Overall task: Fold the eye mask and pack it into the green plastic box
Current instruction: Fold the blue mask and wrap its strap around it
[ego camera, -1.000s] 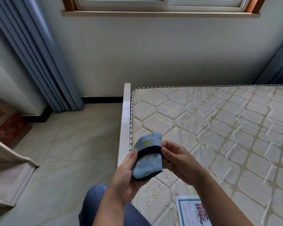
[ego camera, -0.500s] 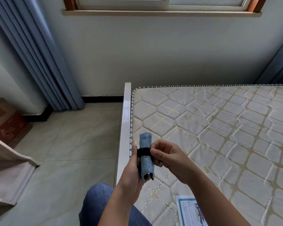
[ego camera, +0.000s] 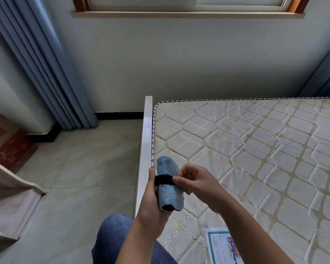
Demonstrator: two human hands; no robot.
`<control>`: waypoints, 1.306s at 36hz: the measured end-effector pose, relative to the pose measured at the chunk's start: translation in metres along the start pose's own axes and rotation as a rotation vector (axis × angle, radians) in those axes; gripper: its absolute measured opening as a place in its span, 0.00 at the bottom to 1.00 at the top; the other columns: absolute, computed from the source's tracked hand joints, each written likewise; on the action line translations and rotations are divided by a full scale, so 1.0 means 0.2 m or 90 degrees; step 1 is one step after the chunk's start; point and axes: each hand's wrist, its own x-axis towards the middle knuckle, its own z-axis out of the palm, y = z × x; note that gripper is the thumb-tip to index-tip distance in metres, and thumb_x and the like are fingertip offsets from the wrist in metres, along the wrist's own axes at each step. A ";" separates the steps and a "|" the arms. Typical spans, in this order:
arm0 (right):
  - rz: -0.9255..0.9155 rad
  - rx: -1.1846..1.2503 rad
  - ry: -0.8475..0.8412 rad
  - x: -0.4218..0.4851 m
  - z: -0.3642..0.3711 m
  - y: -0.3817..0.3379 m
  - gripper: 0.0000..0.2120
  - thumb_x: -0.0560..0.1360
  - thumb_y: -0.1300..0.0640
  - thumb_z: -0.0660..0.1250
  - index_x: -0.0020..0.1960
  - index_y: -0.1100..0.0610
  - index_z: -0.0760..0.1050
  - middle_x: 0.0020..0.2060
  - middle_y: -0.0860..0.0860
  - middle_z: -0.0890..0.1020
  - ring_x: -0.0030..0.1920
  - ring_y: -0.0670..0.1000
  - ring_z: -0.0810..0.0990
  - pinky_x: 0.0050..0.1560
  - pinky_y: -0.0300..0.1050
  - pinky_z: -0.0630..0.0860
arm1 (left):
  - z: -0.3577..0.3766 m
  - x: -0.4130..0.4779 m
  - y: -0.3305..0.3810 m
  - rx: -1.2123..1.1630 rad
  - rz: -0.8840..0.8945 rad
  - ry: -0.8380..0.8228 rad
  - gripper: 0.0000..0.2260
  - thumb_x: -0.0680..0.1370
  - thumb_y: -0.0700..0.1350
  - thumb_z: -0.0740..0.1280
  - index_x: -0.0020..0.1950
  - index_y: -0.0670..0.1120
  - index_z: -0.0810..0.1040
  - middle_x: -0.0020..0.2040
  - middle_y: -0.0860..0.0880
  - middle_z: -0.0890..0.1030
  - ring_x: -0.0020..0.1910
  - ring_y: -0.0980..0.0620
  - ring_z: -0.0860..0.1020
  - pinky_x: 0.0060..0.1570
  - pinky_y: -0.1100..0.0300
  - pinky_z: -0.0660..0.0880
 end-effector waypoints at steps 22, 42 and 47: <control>0.188 0.192 -0.080 0.01 0.12 0.03 0.20 0.66 0.43 0.67 0.52 0.55 0.78 0.45 0.51 0.85 0.47 0.51 0.84 0.44 0.43 0.80 | -0.07 0.02 0.06 -0.038 -0.007 0.010 0.30 0.67 0.65 0.57 0.51 0.43 0.82 0.51 0.41 0.84 0.50 0.47 0.82 0.53 0.51 0.74; 0.113 0.258 0.095 0.34 0.34 -0.11 0.19 0.62 0.49 0.71 0.51 0.56 0.77 0.41 0.51 0.83 0.42 0.50 0.82 0.40 0.42 0.80 | -0.26 0.12 0.48 0.123 0.053 0.058 0.17 0.74 0.53 0.61 0.52 0.43 0.80 0.46 0.44 0.85 0.41 0.49 0.84 0.39 0.54 0.80; 0.105 0.202 0.155 0.43 0.40 -0.17 0.12 0.68 0.53 0.70 0.49 0.56 0.77 0.43 0.55 0.82 0.44 0.51 0.81 0.45 0.48 0.77 | -0.30 0.15 0.62 0.200 0.084 0.039 0.13 0.71 0.45 0.66 0.52 0.40 0.79 0.44 0.44 0.85 0.41 0.50 0.83 0.37 0.59 0.80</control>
